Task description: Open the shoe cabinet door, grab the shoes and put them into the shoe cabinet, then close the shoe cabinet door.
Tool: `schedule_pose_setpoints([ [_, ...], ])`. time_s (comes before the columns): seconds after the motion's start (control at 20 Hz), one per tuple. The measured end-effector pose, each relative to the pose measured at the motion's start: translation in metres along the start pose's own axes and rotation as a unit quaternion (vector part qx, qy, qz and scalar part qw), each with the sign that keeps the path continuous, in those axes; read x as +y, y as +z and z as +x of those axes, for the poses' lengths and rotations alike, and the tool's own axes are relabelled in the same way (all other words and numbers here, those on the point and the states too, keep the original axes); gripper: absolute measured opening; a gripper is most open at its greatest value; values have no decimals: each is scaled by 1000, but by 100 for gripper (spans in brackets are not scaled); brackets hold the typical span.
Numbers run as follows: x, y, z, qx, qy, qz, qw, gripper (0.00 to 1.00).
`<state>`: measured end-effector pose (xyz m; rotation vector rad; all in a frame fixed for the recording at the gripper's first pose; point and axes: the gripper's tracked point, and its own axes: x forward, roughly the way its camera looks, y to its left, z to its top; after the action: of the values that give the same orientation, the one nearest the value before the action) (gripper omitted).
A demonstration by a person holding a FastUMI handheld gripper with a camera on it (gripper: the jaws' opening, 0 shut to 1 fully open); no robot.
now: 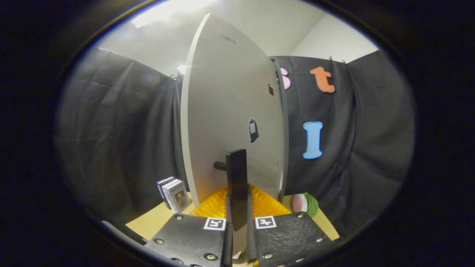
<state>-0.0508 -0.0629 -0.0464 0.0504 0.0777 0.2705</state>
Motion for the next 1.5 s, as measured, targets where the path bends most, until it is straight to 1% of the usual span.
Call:
schedule_pose_setpoints([
  [0.15,-21,0,-3,-3,-8,14,1000,14],
  [0.5,-86,3,-15,-9,-53,22,998,14],
  [0.6,-102,4,-15,-8,-62,31,998,11],
  [0.65,-110,5,-18,-8,-65,33,997,8],
  [0.8,-130,6,-20,-10,-73,30,997,7],
  [1.0,-140,6,-21,-2,-60,30,998,7],
  [1.15,-151,6,-32,1,-58,54,997,7],
  [1.25,-150,7,-43,-5,-51,64,997,7],
  [1.45,-148,9,-69,-17,-79,26,996,7],
  [1.5,-139,5,-76,-10,-75,29,997,7],
])
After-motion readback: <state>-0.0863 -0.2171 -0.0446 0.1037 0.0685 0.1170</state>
